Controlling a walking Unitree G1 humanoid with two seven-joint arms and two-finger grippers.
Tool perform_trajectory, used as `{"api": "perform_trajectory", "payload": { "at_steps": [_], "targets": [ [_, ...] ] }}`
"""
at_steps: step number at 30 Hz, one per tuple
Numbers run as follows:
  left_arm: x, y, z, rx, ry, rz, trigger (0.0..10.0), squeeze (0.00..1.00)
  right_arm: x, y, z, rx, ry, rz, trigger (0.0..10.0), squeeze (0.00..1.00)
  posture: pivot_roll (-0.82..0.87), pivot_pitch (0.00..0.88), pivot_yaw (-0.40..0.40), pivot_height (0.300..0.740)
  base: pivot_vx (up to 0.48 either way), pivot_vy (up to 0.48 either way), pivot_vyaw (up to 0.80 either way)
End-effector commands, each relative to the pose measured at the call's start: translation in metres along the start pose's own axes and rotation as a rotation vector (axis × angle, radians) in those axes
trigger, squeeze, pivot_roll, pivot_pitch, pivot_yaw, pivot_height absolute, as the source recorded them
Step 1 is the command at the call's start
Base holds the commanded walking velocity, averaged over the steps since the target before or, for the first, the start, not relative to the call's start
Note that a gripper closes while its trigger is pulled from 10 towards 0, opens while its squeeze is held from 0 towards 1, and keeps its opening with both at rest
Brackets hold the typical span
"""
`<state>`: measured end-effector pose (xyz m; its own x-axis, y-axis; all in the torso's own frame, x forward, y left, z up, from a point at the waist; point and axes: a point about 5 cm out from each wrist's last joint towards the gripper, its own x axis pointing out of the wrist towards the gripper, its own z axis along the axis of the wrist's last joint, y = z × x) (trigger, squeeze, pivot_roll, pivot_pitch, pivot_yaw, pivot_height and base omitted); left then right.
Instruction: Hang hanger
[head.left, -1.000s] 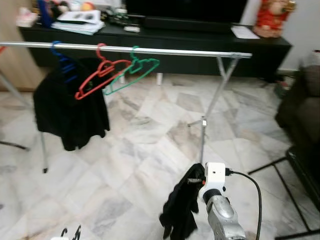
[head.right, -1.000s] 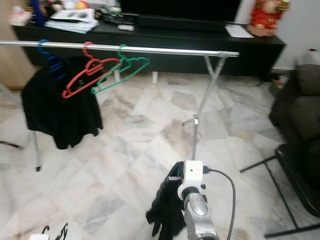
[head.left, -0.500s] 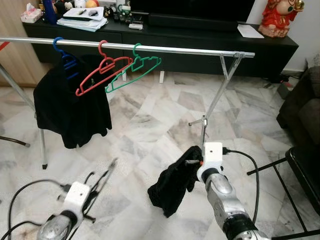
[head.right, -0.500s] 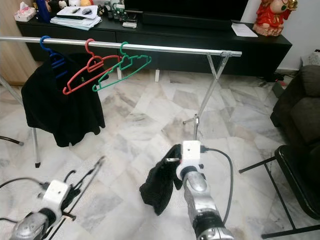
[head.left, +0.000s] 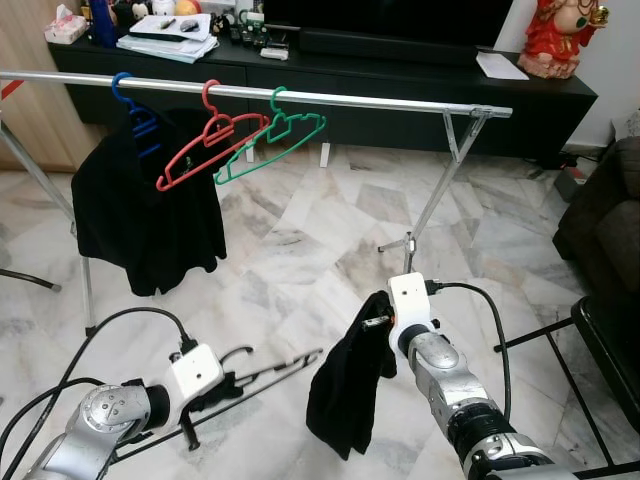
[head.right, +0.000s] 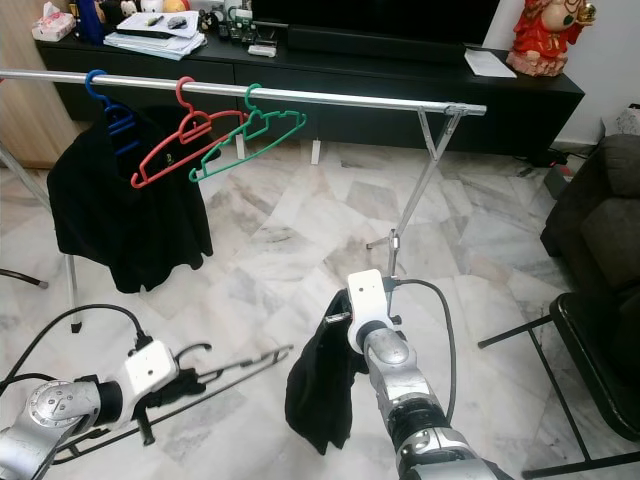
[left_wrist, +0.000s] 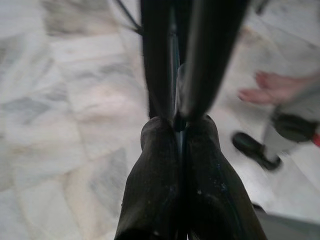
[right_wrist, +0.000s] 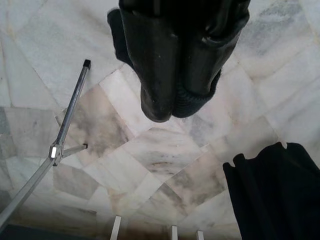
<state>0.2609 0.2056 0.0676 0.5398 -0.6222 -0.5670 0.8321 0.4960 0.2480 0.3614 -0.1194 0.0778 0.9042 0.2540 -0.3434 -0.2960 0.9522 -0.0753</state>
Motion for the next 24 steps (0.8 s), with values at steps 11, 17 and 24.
{"api": "perform_trajectory", "payload": {
  "at_steps": [11, 17, 24],
  "targets": [
    [0.0, 0.0, 0.03, -0.031, -0.036, -0.062, 10.0, 0.0, 0.004, 0.006, 0.013, -0.013, -0.018, 0.055, 10.0, 0.0, 0.04, 0.104, -0.069, 0.74, 0.0, 0.0, 0.0],
    [0.011, 0.006, 0.04, -0.044, -0.07, 0.003, 10.0, 0.0, 0.005, 0.01, 0.017, -0.014, -0.027, 0.085, 10.0, 0.0, 0.03, 0.11, -0.071, 0.74, 0.0, 0.0, 0.0],
    [0.021, 0.01, 0.048, -0.072, -0.113, 0.074, 10.0, 0.0, 0.005, 0.009, 0.02, -0.014, -0.033, 0.099, 10.0, 0.0, 0.03, 0.123, -0.074, 0.74, 0.0, 0.0, 0.0]
  ]
}}
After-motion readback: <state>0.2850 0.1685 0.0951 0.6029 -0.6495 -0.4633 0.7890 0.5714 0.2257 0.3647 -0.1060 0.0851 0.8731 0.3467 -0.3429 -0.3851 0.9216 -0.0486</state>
